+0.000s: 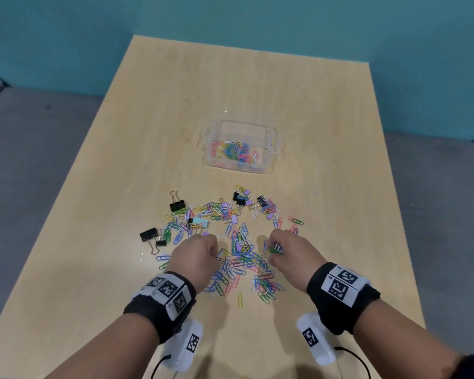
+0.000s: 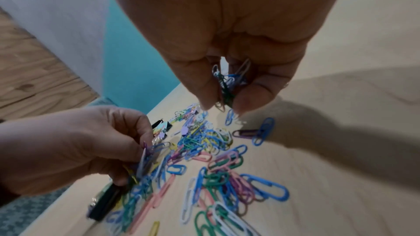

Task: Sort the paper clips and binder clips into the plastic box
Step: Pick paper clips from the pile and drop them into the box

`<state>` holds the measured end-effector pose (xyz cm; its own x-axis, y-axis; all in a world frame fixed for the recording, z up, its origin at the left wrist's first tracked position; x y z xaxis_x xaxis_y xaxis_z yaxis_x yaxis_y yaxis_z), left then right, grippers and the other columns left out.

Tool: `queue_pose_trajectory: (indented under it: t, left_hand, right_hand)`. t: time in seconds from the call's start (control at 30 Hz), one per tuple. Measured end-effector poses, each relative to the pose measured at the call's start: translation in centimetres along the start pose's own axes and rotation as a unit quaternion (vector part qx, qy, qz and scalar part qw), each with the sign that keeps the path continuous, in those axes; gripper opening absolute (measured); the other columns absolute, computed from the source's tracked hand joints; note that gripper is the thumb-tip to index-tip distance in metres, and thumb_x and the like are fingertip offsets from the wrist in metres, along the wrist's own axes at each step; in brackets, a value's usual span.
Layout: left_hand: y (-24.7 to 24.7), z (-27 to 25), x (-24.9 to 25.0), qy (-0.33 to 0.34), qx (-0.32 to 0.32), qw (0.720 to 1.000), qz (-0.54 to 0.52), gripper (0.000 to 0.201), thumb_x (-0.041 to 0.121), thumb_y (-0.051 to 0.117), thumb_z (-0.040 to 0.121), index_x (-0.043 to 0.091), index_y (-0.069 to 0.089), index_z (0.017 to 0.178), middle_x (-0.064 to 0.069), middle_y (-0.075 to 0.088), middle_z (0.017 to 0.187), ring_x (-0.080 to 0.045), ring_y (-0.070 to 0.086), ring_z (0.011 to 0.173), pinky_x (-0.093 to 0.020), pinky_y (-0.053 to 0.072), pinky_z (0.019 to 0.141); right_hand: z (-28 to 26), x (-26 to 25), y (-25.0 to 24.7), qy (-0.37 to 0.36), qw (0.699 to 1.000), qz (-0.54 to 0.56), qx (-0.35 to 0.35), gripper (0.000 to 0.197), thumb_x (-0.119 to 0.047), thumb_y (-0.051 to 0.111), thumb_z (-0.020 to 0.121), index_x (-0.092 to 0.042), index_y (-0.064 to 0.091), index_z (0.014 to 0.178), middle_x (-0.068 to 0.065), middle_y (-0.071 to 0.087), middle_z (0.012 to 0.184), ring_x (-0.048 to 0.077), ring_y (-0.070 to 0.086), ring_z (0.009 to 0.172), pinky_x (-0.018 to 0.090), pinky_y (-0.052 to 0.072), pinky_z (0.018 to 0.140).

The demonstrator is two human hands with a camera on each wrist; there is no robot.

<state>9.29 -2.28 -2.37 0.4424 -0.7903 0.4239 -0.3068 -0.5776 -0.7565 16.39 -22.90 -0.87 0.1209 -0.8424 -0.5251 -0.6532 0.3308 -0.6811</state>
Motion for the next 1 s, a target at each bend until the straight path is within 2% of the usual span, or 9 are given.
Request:
queue_pose_trajectory:
  t: [0.07,0.13,0.23,0.33,0.43,0.53,0.63,0.87,1.0]
  left_hand:
    - [-0.7,-0.1,-0.1,-0.043,-0.007,0.993,-0.113,0.012,0.006,0.054,0.071,0.018,0.058,0.068,0.000,0.061,0.068,-0.024,0.064,0.064,-0.031,0.047,0.052]
    - [-1.5,0.1,0.0,-0.081,-0.016,0.964,-0.253,0.016,0.001,0.055,0.073,0.014,0.060,0.066,-0.002,0.060,0.061,-0.023,0.067,0.053,-0.038,0.054,0.055]
    - [-3.1,1.0,0.5,-0.105,-0.026,0.905,-0.411,0.025,-0.011,0.056,0.073,0.011,0.059,0.061,-0.009,0.057,0.062,-0.020,0.057,0.044,-0.034,0.054,0.053]
    - [-5.4,2.9,1.4,-0.097,-0.021,0.867,-0.489,0.029,-0.017,0.055,0.075,0.010,0.057,0.065,-0.013,0.054,0.060,-0.020,0.053,0.040,-0.030,0.044,0.050]
    - [-8.6,5.7,2.6,-0.068,-0.001,0.846,-0.529,0.030,-0.017,0.056,0.078,0.010,0.055,0.065,-0.013,0.054,0.062,-0.018,0.052,0.045,-0.029,0.052,0.047]
    - [-11.8,9.2,4.3,-0.041,0.019,0.848,-0.528,0.029,-0.017,0.055,0.079,0.009,0.053,0.067,-0.012,0.051,0.064,-0.017,0.049,0.050,-0.028,0.057,0.049]
    - [-13.9,12.6,5.8,-0.038,0.037,0.870,-0.490,0.028,-0.014,0.057,0.079,0.010,0.054,0.065,-0.012,0.053,0.067,-0.018,0.051,0.050,-0.026,0.056,0.048]
    - [-14.1,16.7,8.0,-0.037,0.041,0.909,-0.413,0.025,-0.010,0.056,0.077,0.011,0.055,0.063,-0.012,0.054,0.068,-0.018,0.051,0.048,-0.032,0.059,0.054]
    - [-14.0,16.8,8.3,-0.031,0.029,0.912,-0.407,0.023,-0.010,0.051,0.080,0.009,0.062,0.076,-0.015,0.057,0.080,-0.023,0.057,0.065,-0.036,0.060,0.063]
  right_hand:
    - [0.2,0.1,-0.4,0.017,0.999,0.044,-0.002,0.006,-0.018,0.059,0.084,-0.021,0.054,0.086,-0.006,0.051,0.072,0.014,0.051,0.059,0.028,0.038,0.055]
    - [0.7,0.3,-0.8,0.050,0.988,0.145,-0.006,0.008,-0.016,0.063,0.083,-0.019,0.055,0.084,-0.003,0.051,0.064,0.017,0.054,0.049,0.029,0.042,0.053]
    - [1.9,0.4,-1.5,0.107,0.934,0.340,-0.030,0.015,-0.007,0.066,0.084,-0.017,0.055,0.082,0.005,0.053,0.060,0.020,0.052,0.042,0.031,0.034,0.049]
    - [3.8,-1.0,-3.2,0.113,0.875,0.470,-0.031,0.019,0.003,0.064,0.085,-0.014,0.054,0.082,0.009,0.051,0.060,0.018,0.048,0.042,0.025,0.038,0.040]
    - [6.5,-3.0,-6.3,0.087,0.850,0.520,-0.014,0.021,0.005,0.063,0.085,-0.013,0.054,0.078,0.009,0.055,0.063,0.017,0.048,0.046,0.023,0.046,0.038]
    - [9.7,-5.0,-9.6,0.063,0.862,0.502,0.012,0.021,0.004,0.062,0.086,-0.013,0.052,0.080,0.008,0.053,0.063,0.017,0.047,0.050,0.023,0.046,0.041]
    - [12.9,-6.8,-11.6,0.062,0.886,0.458,0.035,0.022,0.003,0.063,0.086,-0.014,0.052,0.077,0.009,0.053,0.066,0.016,0.047,0.050,0.023,0.047,0.042]
    - [17.1,-8.5,-12.4,0.079,0.931,0.352,0.048,0.019,-0.001,0.065,0.086,-0.012,0.052,0.077,0.009,0.053,0.068,0.017,0.049,0.051,0.028,0.052,0.045]
    - [17.2,-8.9,-12.6,0.086,0.933,0.347,0.029,0.005,-0.011,0.062,0.090,-0.010,0.058,0.089,0.013,0.055,0.086,0.029,0.061,0.068,0.041,0.060,0.067]
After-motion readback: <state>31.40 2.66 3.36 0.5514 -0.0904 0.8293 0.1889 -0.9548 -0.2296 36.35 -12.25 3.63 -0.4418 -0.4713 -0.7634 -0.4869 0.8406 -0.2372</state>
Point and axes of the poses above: each hand's wrist, its own z-axis towards the middle knuckle, its own y-axis out of the palm, x = y × z, the point moved 2 cm from there along z, towards the middle knuckle
